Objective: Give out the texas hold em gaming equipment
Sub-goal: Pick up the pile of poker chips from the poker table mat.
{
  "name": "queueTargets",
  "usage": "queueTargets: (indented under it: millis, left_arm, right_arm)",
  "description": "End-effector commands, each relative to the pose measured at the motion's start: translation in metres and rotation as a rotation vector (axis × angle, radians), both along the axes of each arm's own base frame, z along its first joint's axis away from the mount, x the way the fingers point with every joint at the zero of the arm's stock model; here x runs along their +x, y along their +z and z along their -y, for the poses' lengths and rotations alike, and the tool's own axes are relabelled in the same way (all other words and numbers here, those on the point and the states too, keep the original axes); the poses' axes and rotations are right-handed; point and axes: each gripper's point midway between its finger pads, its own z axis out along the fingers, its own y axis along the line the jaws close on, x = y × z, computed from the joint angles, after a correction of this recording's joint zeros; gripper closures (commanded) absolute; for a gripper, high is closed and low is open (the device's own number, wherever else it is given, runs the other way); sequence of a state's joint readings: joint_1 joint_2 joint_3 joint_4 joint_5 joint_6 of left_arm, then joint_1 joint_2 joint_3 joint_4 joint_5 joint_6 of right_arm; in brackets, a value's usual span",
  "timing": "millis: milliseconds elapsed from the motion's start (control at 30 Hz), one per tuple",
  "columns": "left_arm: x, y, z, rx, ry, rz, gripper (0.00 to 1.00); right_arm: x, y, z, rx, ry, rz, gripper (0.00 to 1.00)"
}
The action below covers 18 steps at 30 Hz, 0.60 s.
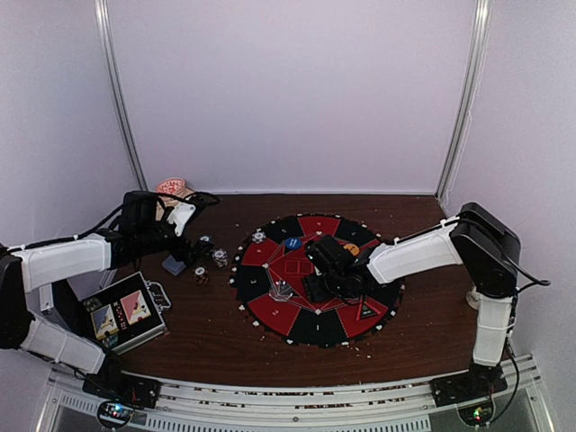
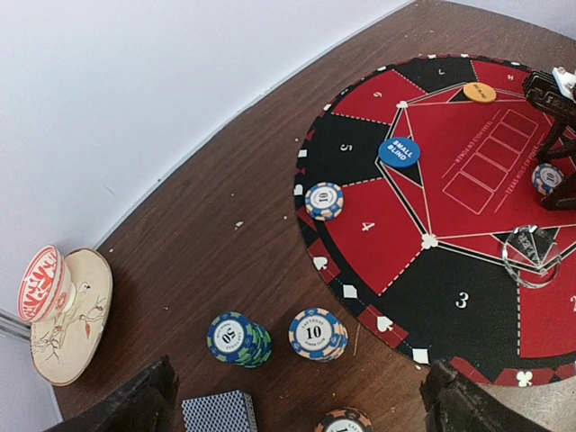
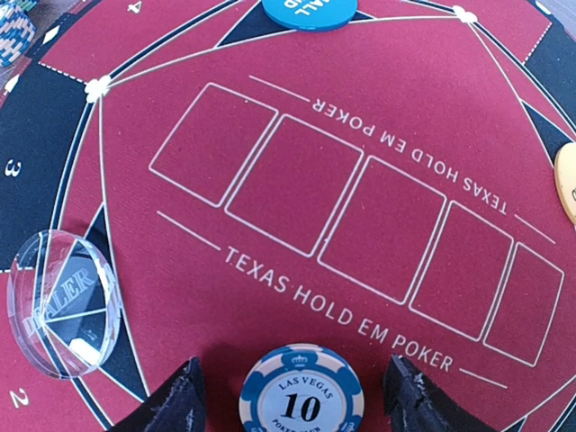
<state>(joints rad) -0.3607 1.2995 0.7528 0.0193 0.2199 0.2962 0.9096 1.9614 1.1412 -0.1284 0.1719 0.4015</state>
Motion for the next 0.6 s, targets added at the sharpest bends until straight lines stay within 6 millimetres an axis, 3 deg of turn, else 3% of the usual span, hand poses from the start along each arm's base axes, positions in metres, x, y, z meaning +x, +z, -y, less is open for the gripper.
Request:
queueTargets:
  millis: [0,367,567]
  left_arm:
    - [0.0032,0.0155,-0.0012,-0.028,0.014,0.06,0.02]
    - [0.0052,0.011,-0.0014,-0.021,0.019,0.052,0.02]
    - [0.005,0.011,-0.0014,-0.022,0.019,0.054,0.02]
  right_arm:
    - [-0.0142,-0.0143,0.0143,-0.052,-0.008,-0.059,0.32]
    - [-0.0177,-0.0126,0.014,-0.04,-0.006,-0.07,0.35]
    - [-0.021,-0.0196,0.0127,-0.043,0.005,-0.093,0.43]
